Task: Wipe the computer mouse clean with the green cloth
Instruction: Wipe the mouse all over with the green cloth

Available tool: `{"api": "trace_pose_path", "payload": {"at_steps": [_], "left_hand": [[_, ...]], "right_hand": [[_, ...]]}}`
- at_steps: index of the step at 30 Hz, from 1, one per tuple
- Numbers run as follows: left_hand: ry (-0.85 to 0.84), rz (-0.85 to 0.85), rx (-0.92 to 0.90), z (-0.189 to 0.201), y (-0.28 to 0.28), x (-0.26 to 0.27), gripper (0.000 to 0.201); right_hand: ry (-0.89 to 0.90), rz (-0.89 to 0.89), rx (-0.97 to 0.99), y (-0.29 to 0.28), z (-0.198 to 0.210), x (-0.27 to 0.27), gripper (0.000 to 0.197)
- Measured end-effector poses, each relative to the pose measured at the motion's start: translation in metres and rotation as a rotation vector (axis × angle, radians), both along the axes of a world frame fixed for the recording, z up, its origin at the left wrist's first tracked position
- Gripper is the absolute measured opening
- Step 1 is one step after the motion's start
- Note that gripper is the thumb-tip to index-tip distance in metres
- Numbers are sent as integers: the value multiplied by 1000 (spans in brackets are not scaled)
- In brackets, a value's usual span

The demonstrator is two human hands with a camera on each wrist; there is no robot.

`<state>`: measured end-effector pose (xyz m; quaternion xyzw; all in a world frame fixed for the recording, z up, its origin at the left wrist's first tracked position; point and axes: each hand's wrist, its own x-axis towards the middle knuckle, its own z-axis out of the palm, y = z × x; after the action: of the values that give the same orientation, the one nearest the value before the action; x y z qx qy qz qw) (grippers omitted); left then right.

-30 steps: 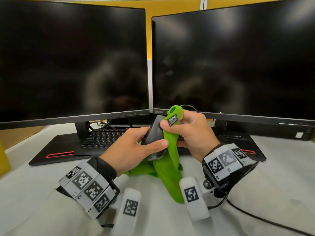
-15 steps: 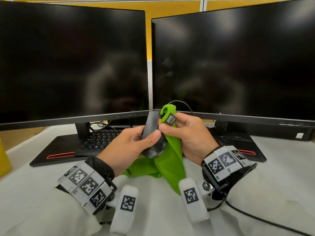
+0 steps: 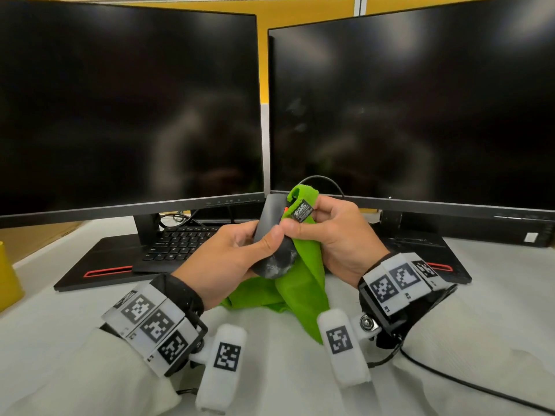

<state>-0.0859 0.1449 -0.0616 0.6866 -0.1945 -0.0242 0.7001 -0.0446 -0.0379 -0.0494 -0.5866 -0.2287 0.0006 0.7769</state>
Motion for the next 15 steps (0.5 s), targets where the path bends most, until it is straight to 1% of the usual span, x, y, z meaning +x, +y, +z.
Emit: {"api": "trace_pose_path", "payload": {"at_steps": [3, 5, 6, 8, 10, 12, 15], "left_hand": [[3, 4, -1, 0, 0, 1, 52], [8, 12, -24, 2, 1, 1, 53], [15, 18, -40, 3, 2, 0, 53], [28, 17, -52, 4, 1, 0, 54], [41, 7, -36, 4, -2, 0, 54], [62, 14, -41, 4, -3, 0, 55], [125, 48, -97, 6, -5, 3, 55]], "right_hand": [[20, -16, 62, 1, 1, 0, 44], [26, 27, 74, -1, 2, -2, 36], [27, 56, 63, -3, 2, -3, 36], [4, 80, 16, -4, 0, -5, 44], [-25, 31, -41, 0, -2, -4, 51], [-7, -42, -50, 4, -2, -3, 50], [56, -132, -24, 6, 0, -4, 34]]}}
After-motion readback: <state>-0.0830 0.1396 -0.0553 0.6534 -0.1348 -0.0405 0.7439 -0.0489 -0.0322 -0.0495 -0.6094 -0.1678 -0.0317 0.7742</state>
